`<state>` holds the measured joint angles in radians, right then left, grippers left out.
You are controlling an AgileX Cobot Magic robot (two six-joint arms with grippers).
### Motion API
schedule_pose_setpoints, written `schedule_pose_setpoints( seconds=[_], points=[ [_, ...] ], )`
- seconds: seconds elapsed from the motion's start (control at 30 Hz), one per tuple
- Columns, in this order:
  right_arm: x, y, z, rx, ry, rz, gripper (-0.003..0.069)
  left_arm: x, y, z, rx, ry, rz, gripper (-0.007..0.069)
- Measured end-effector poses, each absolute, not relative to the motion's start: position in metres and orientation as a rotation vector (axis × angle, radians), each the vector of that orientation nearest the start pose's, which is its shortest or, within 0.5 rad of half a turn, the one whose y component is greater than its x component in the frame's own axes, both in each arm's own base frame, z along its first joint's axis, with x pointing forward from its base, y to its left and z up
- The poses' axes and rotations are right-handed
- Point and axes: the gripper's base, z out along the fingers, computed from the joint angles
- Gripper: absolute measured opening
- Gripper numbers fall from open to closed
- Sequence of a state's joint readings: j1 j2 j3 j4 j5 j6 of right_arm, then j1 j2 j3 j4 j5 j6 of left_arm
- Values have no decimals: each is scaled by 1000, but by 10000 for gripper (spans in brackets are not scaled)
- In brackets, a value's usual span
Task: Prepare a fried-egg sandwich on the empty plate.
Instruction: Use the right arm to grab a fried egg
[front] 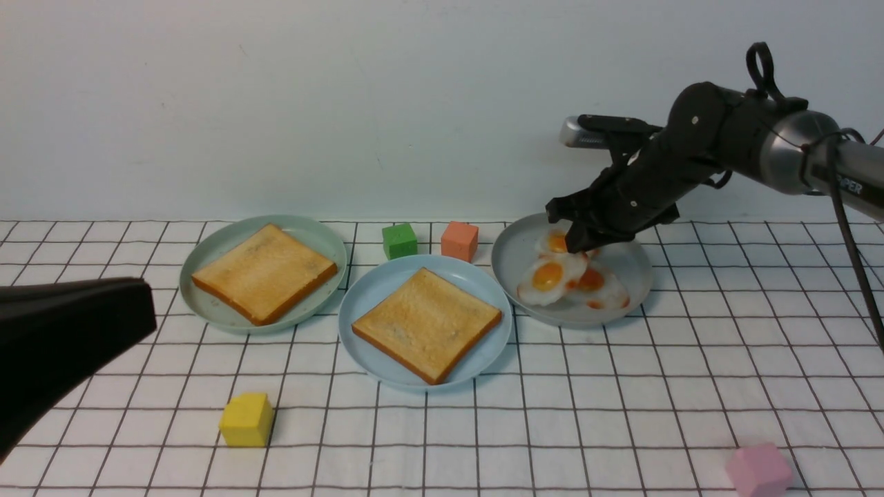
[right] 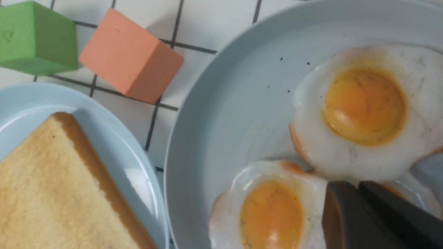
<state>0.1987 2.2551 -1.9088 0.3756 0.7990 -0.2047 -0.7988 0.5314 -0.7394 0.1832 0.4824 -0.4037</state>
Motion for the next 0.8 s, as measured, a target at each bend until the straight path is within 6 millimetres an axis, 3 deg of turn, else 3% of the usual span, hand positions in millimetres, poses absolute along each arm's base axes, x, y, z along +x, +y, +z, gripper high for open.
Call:
schedule_pose_setpoints(
  seconds=[0.5, 0.8],
  points=[
    [478, 122, 221, -307, 2593, 456, 34, 75, -65, 376, 439, 1757, -666, -8],
    [474, 121, 239, -336, 2554, 449, -10, 75, -65, 376, 442, 1761, -657, -3]
  ],
)
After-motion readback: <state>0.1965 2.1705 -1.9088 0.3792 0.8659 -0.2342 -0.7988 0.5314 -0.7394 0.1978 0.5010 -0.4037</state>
